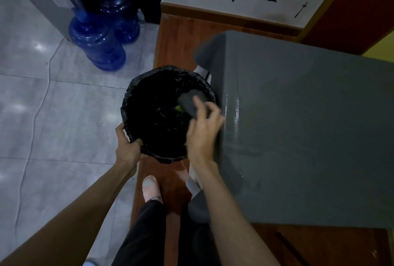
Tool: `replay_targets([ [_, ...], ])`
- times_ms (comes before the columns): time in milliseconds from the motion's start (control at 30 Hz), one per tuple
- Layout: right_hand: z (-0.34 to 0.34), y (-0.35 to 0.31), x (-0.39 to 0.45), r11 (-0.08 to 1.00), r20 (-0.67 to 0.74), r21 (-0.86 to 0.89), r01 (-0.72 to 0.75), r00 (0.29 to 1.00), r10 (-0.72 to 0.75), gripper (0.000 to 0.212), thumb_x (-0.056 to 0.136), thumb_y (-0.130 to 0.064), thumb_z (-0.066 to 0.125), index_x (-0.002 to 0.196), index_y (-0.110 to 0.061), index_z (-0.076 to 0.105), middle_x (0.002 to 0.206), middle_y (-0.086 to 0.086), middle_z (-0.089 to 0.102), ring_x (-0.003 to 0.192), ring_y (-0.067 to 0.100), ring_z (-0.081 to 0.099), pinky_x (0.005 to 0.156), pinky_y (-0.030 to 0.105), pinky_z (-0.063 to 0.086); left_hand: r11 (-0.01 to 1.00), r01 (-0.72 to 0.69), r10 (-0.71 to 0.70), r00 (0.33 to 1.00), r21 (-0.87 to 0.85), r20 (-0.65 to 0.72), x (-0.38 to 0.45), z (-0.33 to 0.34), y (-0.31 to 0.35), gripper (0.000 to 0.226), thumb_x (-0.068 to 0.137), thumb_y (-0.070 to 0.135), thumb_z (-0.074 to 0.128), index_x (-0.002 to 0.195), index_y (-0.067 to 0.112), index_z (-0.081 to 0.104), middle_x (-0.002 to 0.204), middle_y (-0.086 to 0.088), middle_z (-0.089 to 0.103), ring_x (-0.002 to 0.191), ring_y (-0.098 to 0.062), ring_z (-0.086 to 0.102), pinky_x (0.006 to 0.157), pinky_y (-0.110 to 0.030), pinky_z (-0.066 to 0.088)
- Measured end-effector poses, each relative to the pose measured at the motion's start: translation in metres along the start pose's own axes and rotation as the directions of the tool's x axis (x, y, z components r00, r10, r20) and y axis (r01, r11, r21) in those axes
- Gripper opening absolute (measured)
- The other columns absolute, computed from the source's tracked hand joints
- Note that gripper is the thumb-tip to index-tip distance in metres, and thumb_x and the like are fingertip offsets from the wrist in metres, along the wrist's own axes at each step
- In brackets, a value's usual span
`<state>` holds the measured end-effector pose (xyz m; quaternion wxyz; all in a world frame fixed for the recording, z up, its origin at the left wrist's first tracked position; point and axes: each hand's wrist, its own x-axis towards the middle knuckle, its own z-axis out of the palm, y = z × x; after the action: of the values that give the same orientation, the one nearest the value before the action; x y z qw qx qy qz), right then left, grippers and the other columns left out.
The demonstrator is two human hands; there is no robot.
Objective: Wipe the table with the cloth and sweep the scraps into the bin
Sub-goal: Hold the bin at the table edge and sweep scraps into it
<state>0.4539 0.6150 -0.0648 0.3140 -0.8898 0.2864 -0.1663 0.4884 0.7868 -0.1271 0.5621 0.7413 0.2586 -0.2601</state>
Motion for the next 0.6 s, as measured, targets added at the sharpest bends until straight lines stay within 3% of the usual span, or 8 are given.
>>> replay_targets([
  [33, -0.012, 0.009, 0.009, 0.997, -0.102, 0.01, -0.074, 0.992, 0.074, 0.049, 0.087, -0.002, 0.052, 0.132, -0.021, 0.056, 0.124, -0.006, 0.049, 0.112, 0.004, 0.038, 0.1, 0.025, 0.036, 1.0, 0.0, 0.0, 1.0, -0.003, 0.013, 0.001, -0.002, -0.001, 0.07, 0.088, -0.007, 0.045, 0.135, 0.041, 0.026, 0.119, -0.017, 0.053, 0.096, -0.044, 0.065, 0.074, -0.062, 0.057],
  [100, -0.04, 0.037, 0.025, 0.981, -0.228, -0.118, -0.155, 0.966, 0.125, 0.054, 0.084, 0.005, 0.047, 0.134, -0.016, 0.055, 0.129, 0.009, 0.048, 0.115, 0.022, 0.04, 0.101, 0.028, 0.032, 1.0, 0.002, -0.002, 1.0, -0.008, 0.031, 0.003, -0.004, -0.002, 0.071, 0.088, -0.007, 0.046, 0.137, 0.041, 0.025, 0.118, -0.015, 0.054, 0.097, -0.044, 0.064, 0.077, -0.062, 0.057],
  [233, -0.068, 0.08, 0.043, 0.876, -0.151, -0.351, -0.33, 0.943, 0.295, 0.046, 0.097, -0.019, 0.052, 0.142, -0.017, 0.046, 0.144, 0.018, 0.038, 0.128, 0.04, 0.037, 0.109, 0.051, 0.029, 0.999, 0.01, -0.008, 0.999, -0.039, 0.04, 0.01, -0.009, -0.005, 0.072, 0.087, -0.007, 0.047, 0.136, 0.042, 0.025, 0.108, -0.008, 0.055, 0.1, -0.042, 0.063, 0.081, -0.063, 0.055],
  [333, -0.039, 0.058, 0.05, 0.934, -0.16, -0.357, -0.005, 0.986, -0.056, 0.042, 0.096, -0.024, 0.051, 0.135, -0.01, 0.051, 0.139, 0.017, 0.047, 0.127, 0.034, 0.041, 0.112, 0.049, 0.029, 0.999, 0.018, -0.016, 0.999, -0.043, 0.048, 0.024, -0.017, -0.008, 0.072, 0.088, -0.008, 0.045, 0.135, 0.043, 0.026, 0.112, -0.011, 0.055, 0.099, -0.041, 0.064, 0.077, -0.062, 0.057],
  [400, 0.003, 0.041, 0.058, 0.937, 0.048, -0.238, 0.255, 0.967, -0.251, 0.039, 0.095, -0.016, 0.047, 0.132, -0.007, 0.051, 0.133, 0.013, 0.053, 0.122, 0.029, 0.047, 0.109, 0.04, 0.036, 1.0, 0.015, -0.014, 0.998, -0.016, 0.058, 0.039, -0.024, -0.014, 0.071, 0.089, -0.009, 0.043, 0.136, 0.042, 0.026, 0.12, -0.011, 0.051, 0.1, -0.039, 0.063, 0.074, -0.062, 0.057],
  [433, 0.026, 0.036, 0.063, 0.948, 0.183, -0.175, 0.266, 0.955, -0.235, 0.04, 0.095, -0.013, 0.046, 0.135, -0.007, 0.049, 0.134, 0.012, 0.053, 0.123, 0.028, 0.046, 0.109, 0.039, 0.037, 1.0, 0.015, -0.015, 0.998, -0.003, 0.068, 0.049, -0.028, -0.018, 0.07, 0.09, -0.009, 0.042, 0.136, 0.041, 0.025, 0.122, -0.01, 0.049, 0.099, -0.037, 0.062, 0.073, -0.061, 0.058],
  [500, 0.073, 0.038, 0.076, 0.986, 0.401, -0.134, 0.1, 0.915, -0.039, 0.05, 0.096, -0.011, 0.046, 0.144, -0.006, 0.035, 0.145, 0.014, 0.043, 0.134, 0.03, 0.039, 0.113, 0.041, 0.034, 0.999, 0.024, -0.026, 0.996, 0.022, 0.082, 0.074, -0.037, -0.033, 0.069, 0.092, -0.008, 0.042, 0.137, 0.041, 0.024, 0.123, -0.008, 0.048, 0.096, -0.031, 0.063, 0.071, -0.058, 0.059],
  [600, 0.139, 0.07, 0.091, 0.944, 0.57, -0.261, -0.202, 0.757, 0.319, 0.057, 0.097, -0.015, 0.047, 0.148, -0.007, 0.024, 0.143, 0.02, 0.043, 0.129, 0.037, 0.044, 0.104, 0.043, 0.042, 0.997, 0.045, -0.052, 0.993, 0.065, 0.105, 0.12, -0.041, -0.065, 0.069, 0.094, -0.007, 0.042, 0.139, 0.042, 0.022, 0.124, -0.008, 0.05, 0.096, -0.028, 0.065, 0.069, -0.052, 0.061],
])
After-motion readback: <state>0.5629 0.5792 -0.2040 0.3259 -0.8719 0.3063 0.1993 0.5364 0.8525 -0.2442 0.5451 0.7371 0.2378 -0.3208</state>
